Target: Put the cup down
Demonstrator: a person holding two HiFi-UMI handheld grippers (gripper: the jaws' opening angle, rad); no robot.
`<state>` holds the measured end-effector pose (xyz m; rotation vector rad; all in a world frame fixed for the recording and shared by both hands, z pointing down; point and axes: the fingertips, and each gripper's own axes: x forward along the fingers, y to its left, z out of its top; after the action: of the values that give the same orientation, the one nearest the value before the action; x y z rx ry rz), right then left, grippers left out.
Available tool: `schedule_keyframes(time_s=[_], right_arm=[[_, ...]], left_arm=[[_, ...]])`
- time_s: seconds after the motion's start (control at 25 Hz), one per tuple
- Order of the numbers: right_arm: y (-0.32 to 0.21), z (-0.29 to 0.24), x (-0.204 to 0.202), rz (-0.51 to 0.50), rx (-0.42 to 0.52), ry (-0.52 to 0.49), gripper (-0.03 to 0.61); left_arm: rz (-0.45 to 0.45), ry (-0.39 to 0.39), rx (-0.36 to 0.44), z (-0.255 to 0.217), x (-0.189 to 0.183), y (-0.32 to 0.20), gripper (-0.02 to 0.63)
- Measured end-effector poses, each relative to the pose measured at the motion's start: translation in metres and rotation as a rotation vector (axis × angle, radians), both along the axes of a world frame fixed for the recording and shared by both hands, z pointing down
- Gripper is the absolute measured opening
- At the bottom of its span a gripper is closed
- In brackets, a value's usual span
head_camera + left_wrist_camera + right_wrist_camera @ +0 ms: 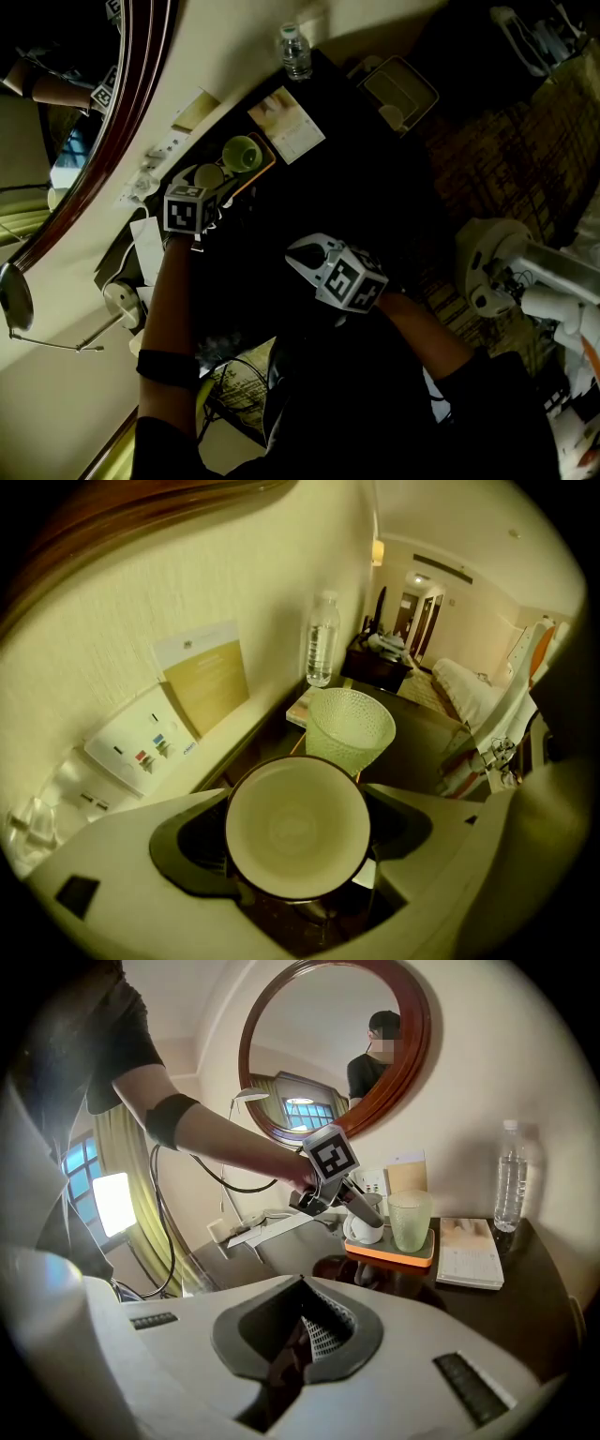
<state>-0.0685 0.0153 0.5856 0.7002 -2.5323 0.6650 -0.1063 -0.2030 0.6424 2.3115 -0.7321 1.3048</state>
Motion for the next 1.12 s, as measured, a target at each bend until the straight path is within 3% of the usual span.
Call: schedule_keyframes(time_s=[0.2, 0.56, 0.96, 1.12], right_arm=[[0.001, -0.003, -0.001, -0.007, -0.001, 0.007, 0.0], [-0.007, -0.029, 0.016, 0.011, 0.029, 0.045, 0.0], [-0.02, -0.064, 0.052, 0.033, 0.1, 0.107, 0.0], [-0.028, -0.068, 0.063, 0.049, 0.122, 0.086, 0.0]], left_arm=[[-0.01, 0.008, 0.034, -0.011, -0.001, -0.004, 0.436], [-0.04, 0.007, 0.102, -0.063, -0.016, 0.009, 0.436], [-0.197, 0.171, 0.257, -0.151, -0.038, 0.075, 0.433], [-0.257, 0.217, 0.342, -0.176, -0.048, 0.115, 0.28]])
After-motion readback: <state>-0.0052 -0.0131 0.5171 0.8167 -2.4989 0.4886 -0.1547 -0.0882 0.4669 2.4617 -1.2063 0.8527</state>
